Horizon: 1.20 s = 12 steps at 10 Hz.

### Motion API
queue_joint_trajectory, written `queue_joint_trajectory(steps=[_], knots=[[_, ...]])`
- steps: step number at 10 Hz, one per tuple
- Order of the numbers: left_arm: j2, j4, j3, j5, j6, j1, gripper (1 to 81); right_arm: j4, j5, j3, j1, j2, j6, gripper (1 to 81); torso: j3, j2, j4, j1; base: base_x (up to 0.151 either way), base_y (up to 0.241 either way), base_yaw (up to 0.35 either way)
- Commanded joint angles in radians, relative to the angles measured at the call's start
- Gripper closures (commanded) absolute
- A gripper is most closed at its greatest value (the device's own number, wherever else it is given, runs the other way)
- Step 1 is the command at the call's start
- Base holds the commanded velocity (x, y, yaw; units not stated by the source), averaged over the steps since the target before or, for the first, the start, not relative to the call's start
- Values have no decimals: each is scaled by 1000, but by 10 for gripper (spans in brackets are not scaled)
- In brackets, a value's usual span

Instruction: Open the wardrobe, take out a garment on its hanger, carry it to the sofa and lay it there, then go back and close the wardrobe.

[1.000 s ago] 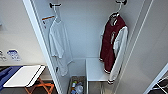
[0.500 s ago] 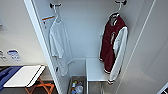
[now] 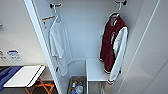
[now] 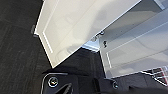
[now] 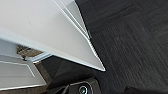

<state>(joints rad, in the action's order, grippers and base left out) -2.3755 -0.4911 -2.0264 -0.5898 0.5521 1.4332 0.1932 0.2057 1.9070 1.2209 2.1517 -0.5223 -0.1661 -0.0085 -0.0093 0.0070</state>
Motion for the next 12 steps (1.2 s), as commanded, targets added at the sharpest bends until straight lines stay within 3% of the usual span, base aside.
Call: queue_joint_trajectory(steps=[1, 6, 9, 10, 12], knots=[[-113, -29, -178, 90, 42, -30, 10, -37, -9, 177, 164, 187, -2, 10, 0, 0, 0, 0, 0, 0, 0], [-188, 17, -229, 81, 118, -124, 10, 0, -12, 318, 227, 400, 8, 10, 0, -1, 0, -2, 0, 0, 0], [-217, 75, -229, 88, 123, -199, 10, 6, -19, 404, 237, 518, 8, 10, 1, -1, 0, -2, 0, 0, 0], [-219, 55, -227, 96, 124, -226, 10, 6, -19, 453, 242, 561, 10, 10, 1, -1, 0, -2, 0, 0, 0], [-222, -107, -219, 205, 124, -286, 10, 9, -23, 516, 242, 605, 12, 10, 1, -1, 0, -2, 0, 0, 0]])
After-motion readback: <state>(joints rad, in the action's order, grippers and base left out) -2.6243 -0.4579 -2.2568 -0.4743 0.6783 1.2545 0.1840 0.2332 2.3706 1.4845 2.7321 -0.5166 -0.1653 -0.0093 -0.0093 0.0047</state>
